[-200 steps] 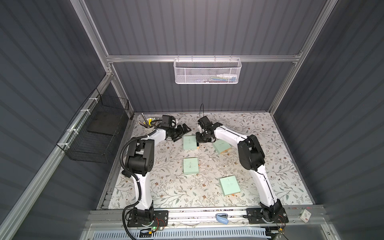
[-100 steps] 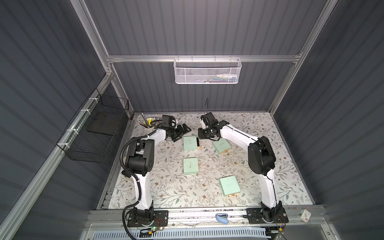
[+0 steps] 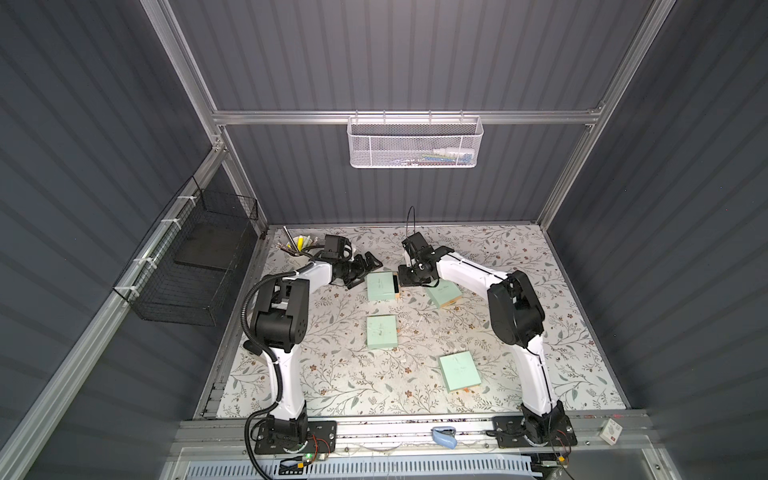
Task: Take out the earrings from the drawer-style jewelry box
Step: Close the drawer of the jewelry box.
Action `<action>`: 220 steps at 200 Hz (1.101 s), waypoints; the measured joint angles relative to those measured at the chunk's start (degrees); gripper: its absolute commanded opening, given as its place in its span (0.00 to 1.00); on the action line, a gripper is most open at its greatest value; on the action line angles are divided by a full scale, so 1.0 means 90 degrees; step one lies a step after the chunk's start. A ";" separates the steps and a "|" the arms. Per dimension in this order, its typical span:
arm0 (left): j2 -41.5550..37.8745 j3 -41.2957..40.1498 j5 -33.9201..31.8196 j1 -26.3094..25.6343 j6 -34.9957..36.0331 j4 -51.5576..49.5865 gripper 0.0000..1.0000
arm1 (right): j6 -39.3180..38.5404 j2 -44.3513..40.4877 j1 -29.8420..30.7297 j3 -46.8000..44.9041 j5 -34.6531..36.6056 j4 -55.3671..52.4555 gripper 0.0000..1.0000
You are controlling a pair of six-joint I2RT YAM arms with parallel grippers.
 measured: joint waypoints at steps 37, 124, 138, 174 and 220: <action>0.0000 -0.0073 0.0046 0.0000 -0.0019 0.0027 1.00 | 0.0010 0.0255 0.0005 0.0056 -0.0129 -0.0051 0.07; 0.0000 -0.0175 0.0328 0.0000 -0.0192 0.0364 1.00 | 0.0012 0.0483 0.0172 0.0758 -0.0476 -0.0102 0.08; 0.0000 -0.0180 0.0330 0.0024 -0.0204 0.0381 1.00 | 0.0012 0.0546 0.0177 0.0862 -0.0520 -0.0138 0.08; -0.0005 -0.0209 0.0321 0.0046 -0.0214 0.0403 1.00 | 0.0010 0.0631 0.0172 0.0988 -0.0561 -0.0165 0.08; -0.0107 -0.0282 0.0199 0.0049 -0.0211 0.0347 1.00 | 0.0029 0.0673 0.0175 0.1076 -0.0653 -0.0194 0.09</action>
